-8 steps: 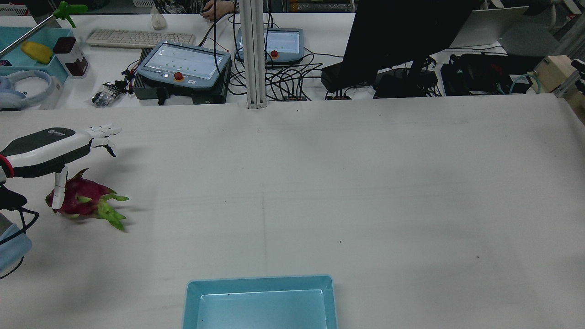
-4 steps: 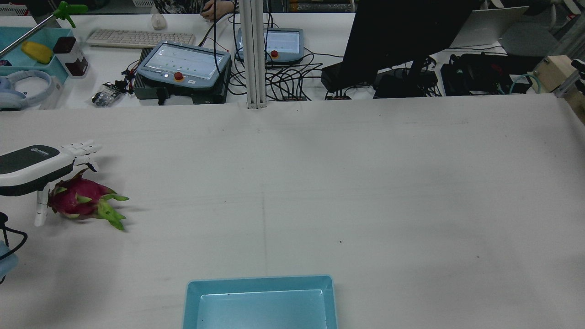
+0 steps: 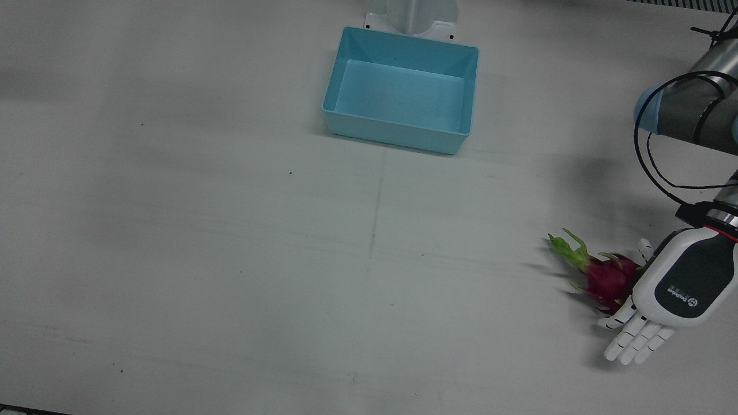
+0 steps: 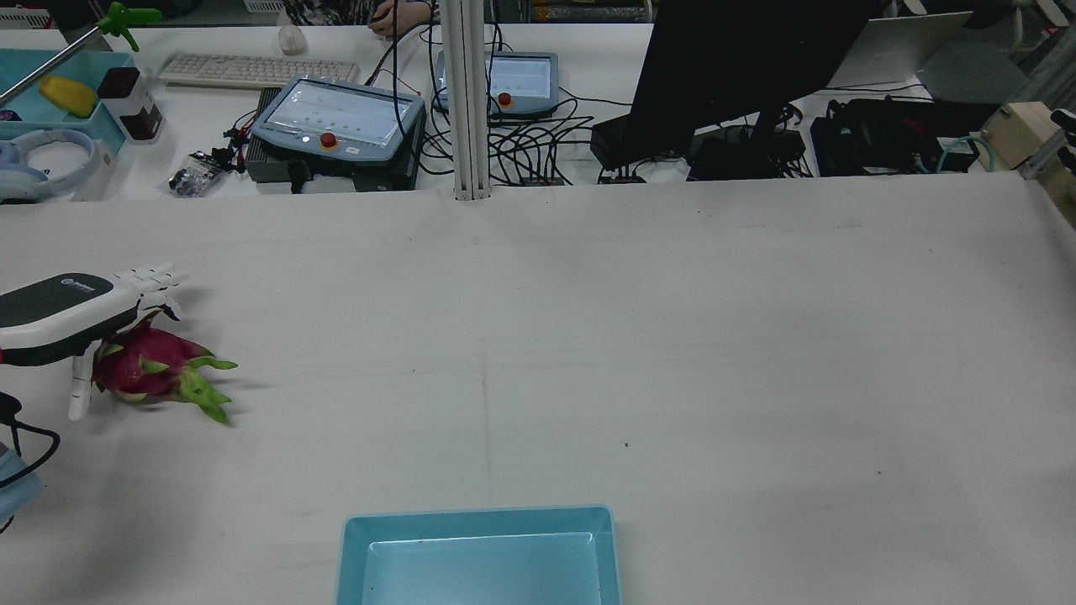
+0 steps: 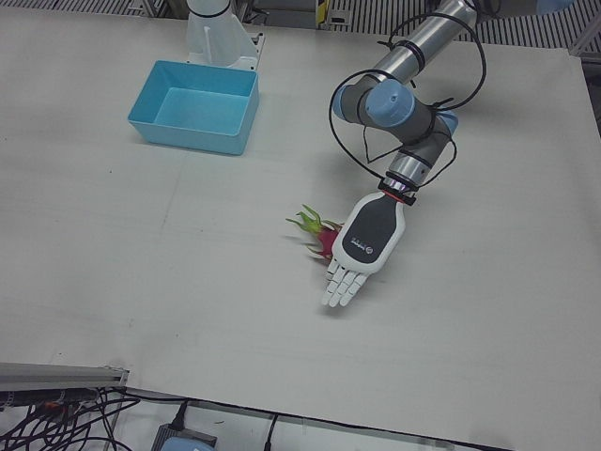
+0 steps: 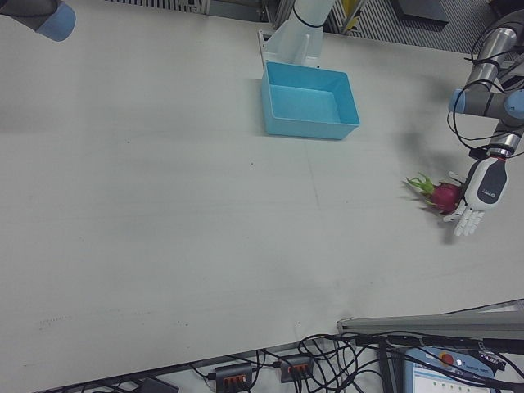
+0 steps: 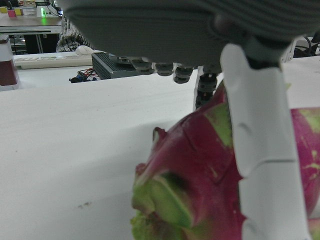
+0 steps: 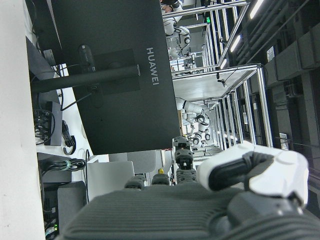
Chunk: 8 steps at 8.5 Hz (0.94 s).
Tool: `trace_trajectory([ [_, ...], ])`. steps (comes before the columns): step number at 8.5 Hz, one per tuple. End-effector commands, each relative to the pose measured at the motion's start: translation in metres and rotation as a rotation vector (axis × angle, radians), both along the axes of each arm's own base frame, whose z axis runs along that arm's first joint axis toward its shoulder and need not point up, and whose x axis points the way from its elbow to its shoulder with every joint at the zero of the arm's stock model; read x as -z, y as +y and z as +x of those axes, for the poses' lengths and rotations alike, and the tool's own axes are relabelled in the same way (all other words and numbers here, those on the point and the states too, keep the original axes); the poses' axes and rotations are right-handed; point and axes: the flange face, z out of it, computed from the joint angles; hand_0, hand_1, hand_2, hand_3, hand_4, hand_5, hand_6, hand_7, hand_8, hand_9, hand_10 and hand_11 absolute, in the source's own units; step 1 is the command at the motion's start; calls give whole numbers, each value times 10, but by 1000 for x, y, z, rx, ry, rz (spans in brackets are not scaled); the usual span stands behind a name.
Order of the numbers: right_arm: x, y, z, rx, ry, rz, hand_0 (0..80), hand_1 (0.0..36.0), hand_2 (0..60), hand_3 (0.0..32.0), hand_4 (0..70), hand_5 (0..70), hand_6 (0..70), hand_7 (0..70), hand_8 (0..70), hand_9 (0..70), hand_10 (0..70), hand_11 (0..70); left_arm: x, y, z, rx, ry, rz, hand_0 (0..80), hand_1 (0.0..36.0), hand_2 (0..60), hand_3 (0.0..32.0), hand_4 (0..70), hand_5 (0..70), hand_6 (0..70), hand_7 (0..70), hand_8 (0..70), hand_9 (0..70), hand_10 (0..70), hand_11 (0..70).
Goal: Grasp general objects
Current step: 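Close the left hand fingers around the dragon fruit and lift it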
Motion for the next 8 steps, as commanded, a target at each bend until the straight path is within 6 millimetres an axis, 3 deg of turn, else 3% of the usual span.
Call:
trace_trajectory([
  [1,0,0,0,0,0,0,0,0,0,0,0,0,0,0,0,0,0,0,0,11,28,-13,-8,-6,607,360,600,0,71,296,52,72,33,0,11,54],
  [4,0,0,0,0,0,0,0,0,0,0,0,0,0,0,0,0,0,0,1,11,27,-10,-13,-9,598,360,600,0,75,299,53,75,35,1,12,55],
  [5,1,0,0,0,0,1,0,0,0,0,0,0,0,0,0,0,0,0,2,10,26,5,-13,-7,584,360,600,0,87,347,82,158,73,52,38,90],
  [6,0,0,0,0,0,0,0,0,0,0,0,0,0,0,0,0,0,0,0,10,24,28,-19,-11,575,360,600,0,118,429,162,315,138,154,94,169],
  [7,1,0,0,0,0,1,0,0,0,0,0,0,0,0,0,0,0,0,1,10,24,29,-22,-12,573,360,600,0,201,572,359,609,287,380,248,387],
  [8,1,0,0,0,0,1,0,0,0,0,0,0,0,0,0,0,0,0,1,10,24,29,-24,-14,575,360,600,0,270,700,532,700,411,545,393,575],
])
